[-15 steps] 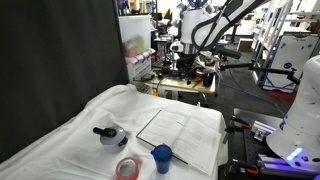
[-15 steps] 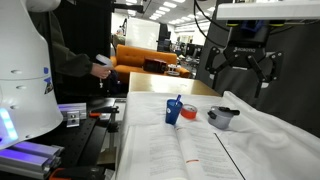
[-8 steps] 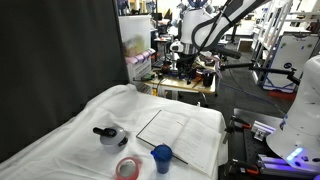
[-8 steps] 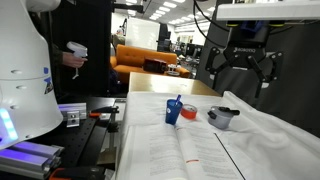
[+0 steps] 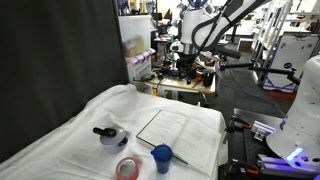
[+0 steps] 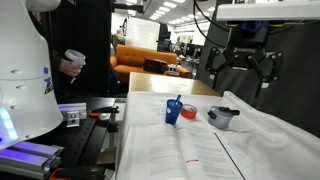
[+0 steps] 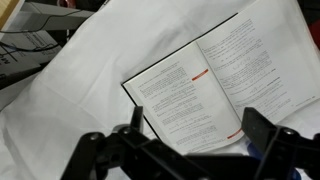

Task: Take the marker out of the cup and put it on the book

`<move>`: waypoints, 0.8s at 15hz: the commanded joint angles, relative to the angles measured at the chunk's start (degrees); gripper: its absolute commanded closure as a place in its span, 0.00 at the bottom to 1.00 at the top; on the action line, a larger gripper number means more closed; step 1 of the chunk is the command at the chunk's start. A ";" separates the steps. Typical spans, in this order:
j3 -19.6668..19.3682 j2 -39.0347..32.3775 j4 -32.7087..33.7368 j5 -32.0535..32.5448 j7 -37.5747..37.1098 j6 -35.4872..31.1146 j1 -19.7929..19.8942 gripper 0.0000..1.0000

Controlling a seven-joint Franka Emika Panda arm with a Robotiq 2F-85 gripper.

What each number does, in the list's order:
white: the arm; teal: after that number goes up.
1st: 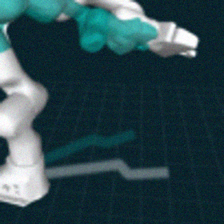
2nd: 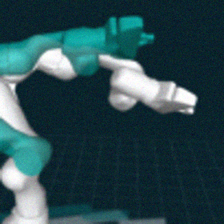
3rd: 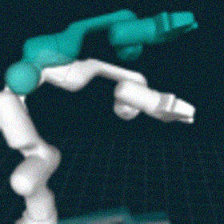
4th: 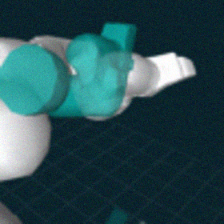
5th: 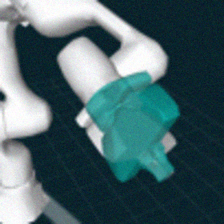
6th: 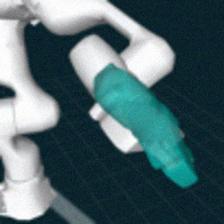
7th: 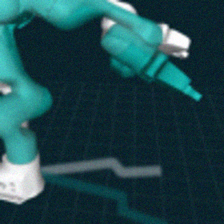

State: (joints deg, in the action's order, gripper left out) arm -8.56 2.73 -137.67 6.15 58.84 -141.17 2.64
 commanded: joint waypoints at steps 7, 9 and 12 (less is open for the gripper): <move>0.87 0.03 0.04 -0.03 -0.03 0.07 0.83 0.00; 0.87 0.03 0.04 -0.03 -0.03 0.06 0.83 0.00; 0.97 -0.98 0.41 -1.35 0.90 0.35 0.62 0.00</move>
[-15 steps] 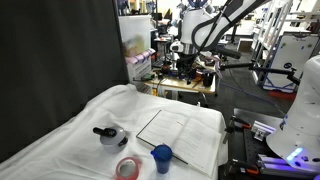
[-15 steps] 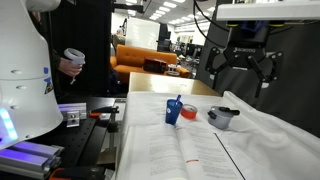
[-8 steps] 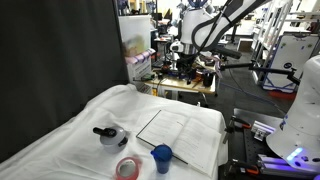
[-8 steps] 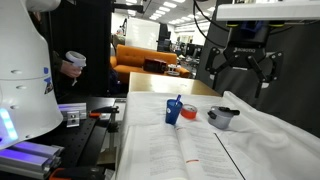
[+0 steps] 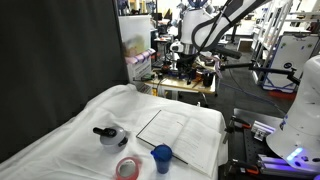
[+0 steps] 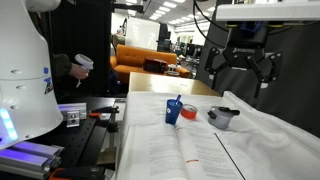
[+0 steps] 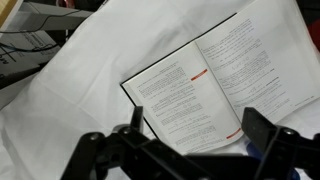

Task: Take the marker out of the cup and put it on the book

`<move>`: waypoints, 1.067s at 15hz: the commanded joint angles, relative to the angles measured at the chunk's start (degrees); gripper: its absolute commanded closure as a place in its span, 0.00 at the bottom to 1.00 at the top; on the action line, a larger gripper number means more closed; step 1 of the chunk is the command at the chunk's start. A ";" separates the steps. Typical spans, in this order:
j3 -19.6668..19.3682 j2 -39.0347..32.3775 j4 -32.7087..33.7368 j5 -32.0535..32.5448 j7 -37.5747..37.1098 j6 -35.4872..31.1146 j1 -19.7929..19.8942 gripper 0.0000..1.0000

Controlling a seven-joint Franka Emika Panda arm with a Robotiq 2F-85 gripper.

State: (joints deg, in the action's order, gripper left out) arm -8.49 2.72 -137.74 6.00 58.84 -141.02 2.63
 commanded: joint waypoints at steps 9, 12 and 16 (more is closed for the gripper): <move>4.60 -14.04 8.49 -6.77 5.06 -4.96 1.49 0.00; 6.82 -17.99 12.73 -7.98 6.25 -5.59 2.53 0.00; 7.58 -18.79 13.44 -5.87 3.78 -5.12 2.67 0.00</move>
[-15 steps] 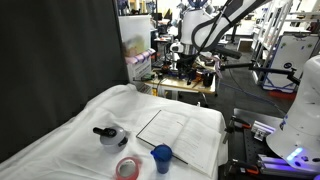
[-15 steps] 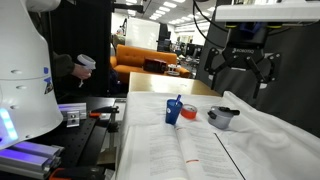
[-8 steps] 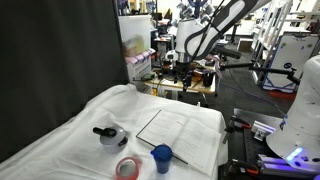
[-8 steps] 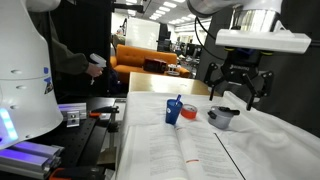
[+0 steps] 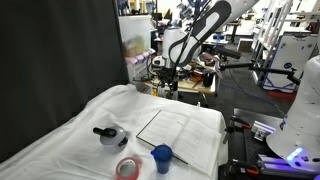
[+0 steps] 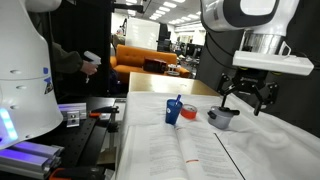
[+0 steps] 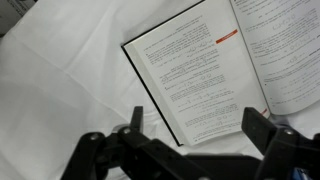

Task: Take the marker out of the cup and put it on the book

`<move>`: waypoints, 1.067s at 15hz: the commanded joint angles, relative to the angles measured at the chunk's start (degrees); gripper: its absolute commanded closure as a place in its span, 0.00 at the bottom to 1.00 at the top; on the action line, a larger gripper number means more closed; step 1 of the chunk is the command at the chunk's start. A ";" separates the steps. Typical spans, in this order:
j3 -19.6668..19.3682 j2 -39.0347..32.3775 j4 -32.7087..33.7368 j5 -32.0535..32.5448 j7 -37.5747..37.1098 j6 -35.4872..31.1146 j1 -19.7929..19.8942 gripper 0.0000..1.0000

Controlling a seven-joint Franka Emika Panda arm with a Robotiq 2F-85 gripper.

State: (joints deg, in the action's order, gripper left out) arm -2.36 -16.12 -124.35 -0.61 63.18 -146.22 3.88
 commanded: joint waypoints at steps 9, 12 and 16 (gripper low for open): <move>1.72 -0.04 -0.06 1.03 -1.12 0.11 1.35 0.00; 2.08 0.00 0.04 0.35 -0.36 0.65 1.65 0.00; 2.58 0.02 0.02 -0.65 0.30 0.59 2.00 0.00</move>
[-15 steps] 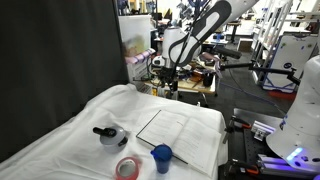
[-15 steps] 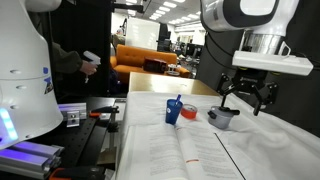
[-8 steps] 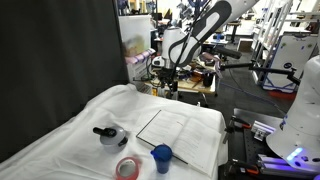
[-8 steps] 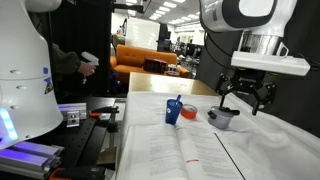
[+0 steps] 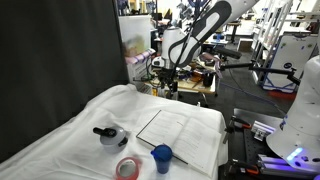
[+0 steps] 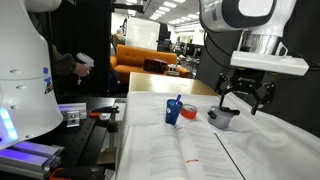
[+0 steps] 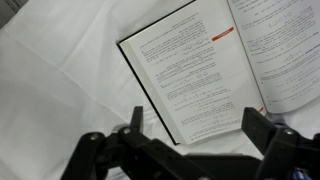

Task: Take the marker out of the cup and put it on the book

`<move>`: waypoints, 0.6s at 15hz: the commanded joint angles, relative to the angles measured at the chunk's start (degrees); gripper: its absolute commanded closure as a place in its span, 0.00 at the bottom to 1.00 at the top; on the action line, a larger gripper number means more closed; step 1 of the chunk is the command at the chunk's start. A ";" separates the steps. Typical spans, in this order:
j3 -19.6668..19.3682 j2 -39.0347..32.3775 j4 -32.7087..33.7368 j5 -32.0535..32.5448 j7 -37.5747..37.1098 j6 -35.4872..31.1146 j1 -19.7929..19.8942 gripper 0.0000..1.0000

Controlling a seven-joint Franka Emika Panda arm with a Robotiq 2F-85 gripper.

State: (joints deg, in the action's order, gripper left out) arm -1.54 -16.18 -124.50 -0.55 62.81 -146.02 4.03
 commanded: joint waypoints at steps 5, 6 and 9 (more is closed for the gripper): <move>1.61 0.02 0.04 0.45 -0.53 0.06 1.32 0.00; 1.61 0.02 0.04 0.45 -0.53 0.06 1.32 0.00; 2.94 0.24 -0.20 -1.85 3.20 -0.09 2.46 0.00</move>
State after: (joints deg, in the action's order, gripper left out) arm -0.97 -16.18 -124.50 -0.73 62.76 -146.04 4.19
